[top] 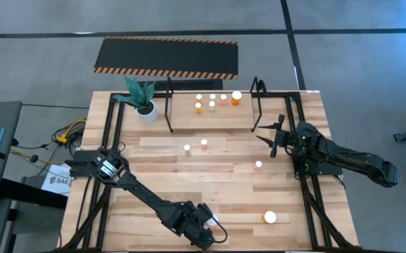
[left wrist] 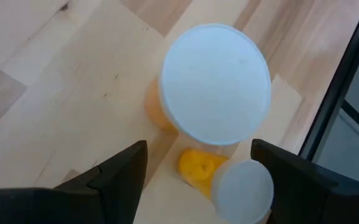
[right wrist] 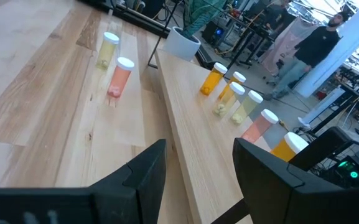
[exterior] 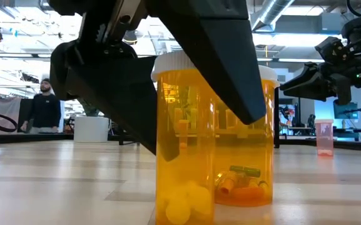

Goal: Pick and place medicine bottles onto shelf by color
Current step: Put the small orange pill bottle aligned with the other orange pill bottles on the shelf

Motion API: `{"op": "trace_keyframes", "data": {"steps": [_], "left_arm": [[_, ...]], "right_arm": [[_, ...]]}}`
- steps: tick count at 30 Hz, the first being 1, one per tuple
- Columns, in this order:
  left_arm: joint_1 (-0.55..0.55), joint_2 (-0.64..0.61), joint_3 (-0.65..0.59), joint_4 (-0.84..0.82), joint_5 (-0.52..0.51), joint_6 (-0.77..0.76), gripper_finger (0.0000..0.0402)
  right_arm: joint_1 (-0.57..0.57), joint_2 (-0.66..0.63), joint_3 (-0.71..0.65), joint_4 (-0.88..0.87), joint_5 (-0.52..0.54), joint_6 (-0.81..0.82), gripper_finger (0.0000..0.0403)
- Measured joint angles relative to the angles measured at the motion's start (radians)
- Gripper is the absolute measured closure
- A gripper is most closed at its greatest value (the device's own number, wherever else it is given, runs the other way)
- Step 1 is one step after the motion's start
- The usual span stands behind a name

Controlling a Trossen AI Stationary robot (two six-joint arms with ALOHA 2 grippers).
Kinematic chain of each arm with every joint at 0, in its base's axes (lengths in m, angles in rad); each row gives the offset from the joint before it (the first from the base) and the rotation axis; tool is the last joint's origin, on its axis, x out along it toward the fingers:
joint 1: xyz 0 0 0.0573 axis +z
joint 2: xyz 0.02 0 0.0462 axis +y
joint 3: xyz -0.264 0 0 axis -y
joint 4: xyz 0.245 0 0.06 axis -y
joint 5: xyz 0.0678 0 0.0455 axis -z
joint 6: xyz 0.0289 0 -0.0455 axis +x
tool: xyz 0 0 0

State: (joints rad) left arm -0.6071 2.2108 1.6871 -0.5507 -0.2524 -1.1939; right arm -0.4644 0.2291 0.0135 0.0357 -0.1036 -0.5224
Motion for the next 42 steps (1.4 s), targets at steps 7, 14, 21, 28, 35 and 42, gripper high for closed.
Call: {"op": "trace_keyframes", "data": {"steps": [7, 14, 21, 28, 35, 42], "left_arm": [[0.0, 0.0, 0.0, -0.001, -0.003, -0.004, 0.0156], [0.0, 0.0, 0.0, -0.017, 0.001, -0.003, 0.0234], [0.0, 0.0, 0.0, -0.037, 0.005, -0.005, 0.0283], [0.0, 0.0, 0.0, -0.077, 0.012, -0.006, 0.0287], [0.007, -0.001, 0.0, -0.138, 0.014, 0.001, 0.0287], [0.041, -0.013, 0.001, -0.178, 0.063, 0.008, 0.0287]], "right_arm": [[0.0, 0.0, 0.0, 0.0, 0.0, 0.0, 0.0196], [0.0, 0.0, 0.0, 0.001, 0.0, 0.0, 0.0196], [0.0, 0.0, 0.0, 0.001, 0.0, 0.0, 0.0196], [0.0, 0.0, 0.0, 0.001, 0.0, 0.0, 0.0196], [0.0, 0.0, 0.0, 0.001, 0.0, 0.0, 0.0196], [0.0, 0.0, 0.0, 0.001, 0.0, 0.0, 0.0196]]}}
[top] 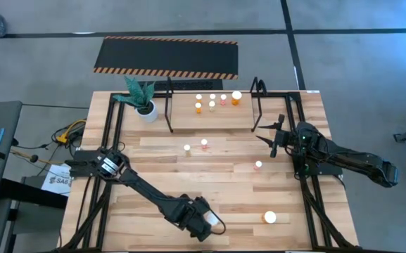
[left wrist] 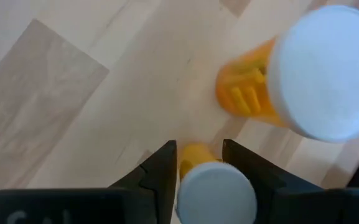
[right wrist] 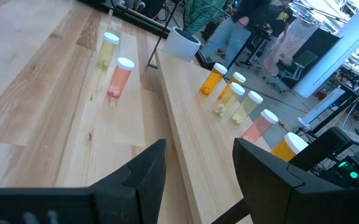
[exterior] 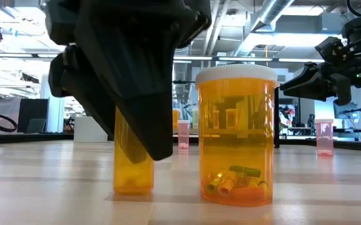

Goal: Pick and place medicine bottles onto shelf by color
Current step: Put the small orange pill bottle aligned with the other orange pill bottles on the shelf

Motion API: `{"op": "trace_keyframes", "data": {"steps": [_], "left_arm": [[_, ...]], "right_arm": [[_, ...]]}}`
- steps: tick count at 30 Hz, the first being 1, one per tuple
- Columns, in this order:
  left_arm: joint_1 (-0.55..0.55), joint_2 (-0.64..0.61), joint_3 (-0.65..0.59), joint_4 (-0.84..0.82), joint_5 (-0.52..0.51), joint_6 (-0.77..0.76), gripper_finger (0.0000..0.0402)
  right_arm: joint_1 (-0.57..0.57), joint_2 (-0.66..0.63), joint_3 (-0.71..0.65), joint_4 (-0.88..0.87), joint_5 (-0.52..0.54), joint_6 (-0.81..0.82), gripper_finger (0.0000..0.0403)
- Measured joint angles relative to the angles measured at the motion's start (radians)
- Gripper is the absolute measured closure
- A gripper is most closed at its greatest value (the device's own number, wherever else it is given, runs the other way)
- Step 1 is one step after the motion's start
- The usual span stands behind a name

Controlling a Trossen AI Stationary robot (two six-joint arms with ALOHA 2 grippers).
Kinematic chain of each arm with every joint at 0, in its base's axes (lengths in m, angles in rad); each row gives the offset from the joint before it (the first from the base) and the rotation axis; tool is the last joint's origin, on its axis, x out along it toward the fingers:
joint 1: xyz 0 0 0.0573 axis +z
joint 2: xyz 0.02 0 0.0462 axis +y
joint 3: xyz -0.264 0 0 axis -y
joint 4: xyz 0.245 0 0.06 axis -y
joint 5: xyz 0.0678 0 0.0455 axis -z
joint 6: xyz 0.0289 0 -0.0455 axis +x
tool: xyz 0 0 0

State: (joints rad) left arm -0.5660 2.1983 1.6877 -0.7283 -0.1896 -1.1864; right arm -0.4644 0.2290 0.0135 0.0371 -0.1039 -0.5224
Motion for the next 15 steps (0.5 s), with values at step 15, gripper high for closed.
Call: {"op": "trace_keyframes", "data": {"steps": [15], "left_arm": [[0.016, 0.0, 0.0, -0.035, 0.021, 0.019, 0.0288]], "right_arm": [[0.0, 0.0, 0.0, 0.0, 0.0, 0.0, 0.0196]]}}
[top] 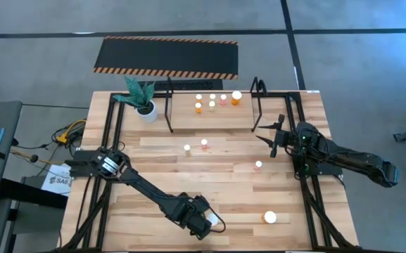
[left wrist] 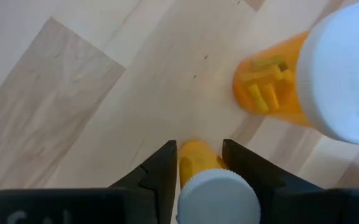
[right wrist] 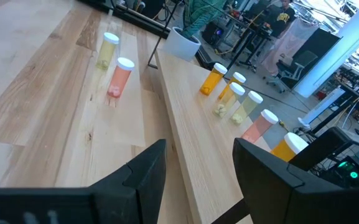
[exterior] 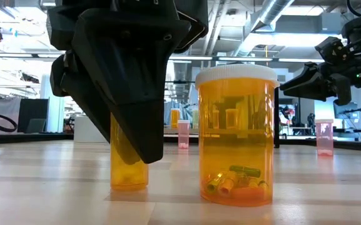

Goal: Pick and place medicine bottles onto shelf by color
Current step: Put the small orange pill bottle aligned with the other orange pill bottles on the shelf

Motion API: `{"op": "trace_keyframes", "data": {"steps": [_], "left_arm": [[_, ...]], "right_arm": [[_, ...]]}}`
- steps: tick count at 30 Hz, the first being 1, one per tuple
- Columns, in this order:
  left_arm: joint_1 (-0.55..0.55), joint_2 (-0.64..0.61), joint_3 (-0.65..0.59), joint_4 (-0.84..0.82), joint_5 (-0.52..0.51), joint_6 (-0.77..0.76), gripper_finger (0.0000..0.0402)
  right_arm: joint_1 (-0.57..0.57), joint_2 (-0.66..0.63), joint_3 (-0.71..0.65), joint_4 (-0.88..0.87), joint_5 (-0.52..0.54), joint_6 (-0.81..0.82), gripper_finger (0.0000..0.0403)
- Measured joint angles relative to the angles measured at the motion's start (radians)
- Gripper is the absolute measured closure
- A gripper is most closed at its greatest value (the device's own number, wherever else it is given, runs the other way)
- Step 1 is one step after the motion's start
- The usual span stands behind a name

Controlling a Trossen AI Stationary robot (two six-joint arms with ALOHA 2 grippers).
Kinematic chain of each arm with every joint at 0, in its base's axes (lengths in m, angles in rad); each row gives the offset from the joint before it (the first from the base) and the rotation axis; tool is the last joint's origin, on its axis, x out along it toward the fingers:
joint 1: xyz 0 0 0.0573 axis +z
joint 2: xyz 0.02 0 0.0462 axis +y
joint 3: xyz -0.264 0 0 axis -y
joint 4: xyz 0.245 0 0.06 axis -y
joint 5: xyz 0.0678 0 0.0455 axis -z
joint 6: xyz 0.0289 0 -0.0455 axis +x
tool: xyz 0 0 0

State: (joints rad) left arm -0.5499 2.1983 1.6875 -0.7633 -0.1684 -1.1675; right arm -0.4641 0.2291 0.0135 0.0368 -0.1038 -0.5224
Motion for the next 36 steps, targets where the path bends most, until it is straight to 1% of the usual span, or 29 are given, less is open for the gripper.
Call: {"op": "trace_keyframes", "data": {"steps": [5, 11, 20, 24, 26, 32, 36], "left_arm": [[0.0, 0.0, 0.0, -0.008, 0.0, 0.0, 0.0292], [0.0, 0.0, 0.0, -0.012, 0.0, -0.001, 0.0321], [0.01, -0.006, 0.0, -0.03, 0.0, 0.014, 0.031], [0.035, -0.019, 0.03, -0.102, -0.014, 0.033, 0.0314], [0.052, -0.024, 0.058, -0.165, -0.023, 0.051, 0.0314], [0.125, -0.025, 0.185, -0.344, -0.086, 0.122, 0.0314], [0.198, -0.025, 0.277, -0.45, -0.133, 0.21, 0.0314]], "right_arm": [[0.0, 0.0, 0.0, 0.0, 0.0, 0.0, 0.0196], [0.0, 0.0, 0.0, 0.0, 0.0, 0.0, 0.0196], [0.0, 0.0, 0.0, 0.0, 0.0, 0.0, 0.0196], [0.0, 0.0, 0.0, 0.0, 0.0, 0.0, 0.0196], [0.0, 0.0, 0.0, 0.0, 0.0, 0.0, 0.0196], [0.0, 0.0, 0.0, 0.0, 0.0, 0.0, 0.0196], [0.0, 0.0, 0.0, 0.0, 0.0, 0.0, 0.0196]]}}
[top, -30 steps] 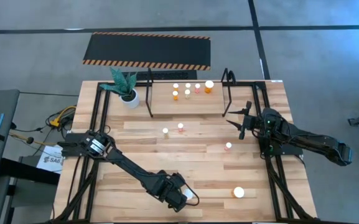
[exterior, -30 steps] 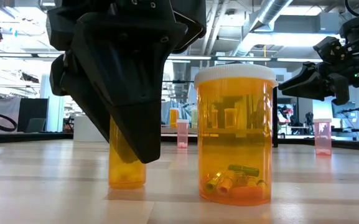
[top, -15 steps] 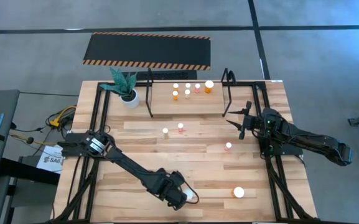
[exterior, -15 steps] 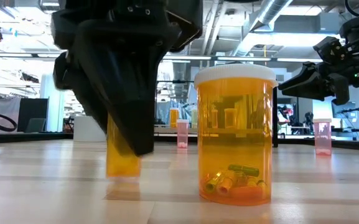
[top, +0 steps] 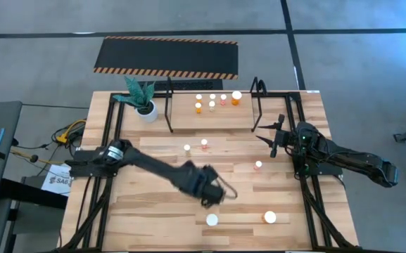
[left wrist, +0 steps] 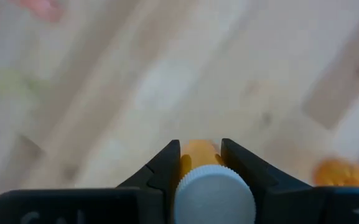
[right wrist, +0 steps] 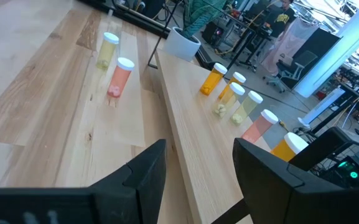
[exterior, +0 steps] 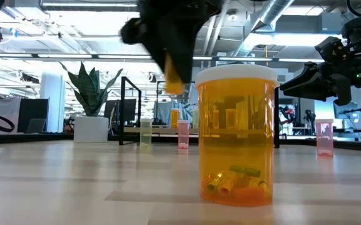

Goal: Pick and place medicine bottles onto shelf by color
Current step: Put the small orange pill bottle aligned with the other orange pill bottles on the shelf

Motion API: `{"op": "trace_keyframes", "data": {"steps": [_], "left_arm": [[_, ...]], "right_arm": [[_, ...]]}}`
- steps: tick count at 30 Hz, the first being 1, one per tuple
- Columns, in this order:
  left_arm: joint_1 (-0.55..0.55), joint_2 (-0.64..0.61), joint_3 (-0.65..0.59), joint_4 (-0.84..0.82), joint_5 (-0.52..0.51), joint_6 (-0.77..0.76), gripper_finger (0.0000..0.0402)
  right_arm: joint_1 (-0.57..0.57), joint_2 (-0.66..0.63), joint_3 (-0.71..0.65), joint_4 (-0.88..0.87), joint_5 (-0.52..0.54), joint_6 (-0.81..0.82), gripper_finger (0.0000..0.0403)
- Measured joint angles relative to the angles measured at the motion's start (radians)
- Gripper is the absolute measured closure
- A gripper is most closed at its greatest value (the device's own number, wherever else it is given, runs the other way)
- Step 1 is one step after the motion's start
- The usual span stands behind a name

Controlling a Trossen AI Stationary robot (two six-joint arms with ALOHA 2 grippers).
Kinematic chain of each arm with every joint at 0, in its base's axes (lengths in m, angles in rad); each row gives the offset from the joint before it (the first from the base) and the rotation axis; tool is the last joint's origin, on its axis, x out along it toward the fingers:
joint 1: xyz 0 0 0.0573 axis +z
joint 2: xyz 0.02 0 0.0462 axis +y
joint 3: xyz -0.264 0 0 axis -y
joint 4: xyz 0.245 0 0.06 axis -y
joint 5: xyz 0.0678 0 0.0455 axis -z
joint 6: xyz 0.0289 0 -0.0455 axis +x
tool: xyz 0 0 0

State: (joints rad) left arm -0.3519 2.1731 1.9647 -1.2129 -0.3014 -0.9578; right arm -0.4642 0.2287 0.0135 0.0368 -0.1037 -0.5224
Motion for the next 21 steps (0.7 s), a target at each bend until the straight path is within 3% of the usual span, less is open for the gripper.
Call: {"op": "trace_keyframes", "data": {"steps": [11, 17, 21], "left_arm": [[0.298, 0.0, 0.181, -0.144, -0.021, 0.22, 0.0315], [0.463, 0.0, 0.192, -0.162, 0.099, 0.232, 0.0315], [0.519, 0.0, 0.192, -0.195, 0.11, 0.217, 0.0315]], "right_arm": [[0.0, 0.0, 0.0, 0.0, 0.0, 0.0, 0.0196], [0.0, 0.0, 0.0, 0.0, 0.0, 0.0, 0.0196], [0.0, 0.0, 0.0, 0.0, 0.0, 0.0, 0.0196]]}}
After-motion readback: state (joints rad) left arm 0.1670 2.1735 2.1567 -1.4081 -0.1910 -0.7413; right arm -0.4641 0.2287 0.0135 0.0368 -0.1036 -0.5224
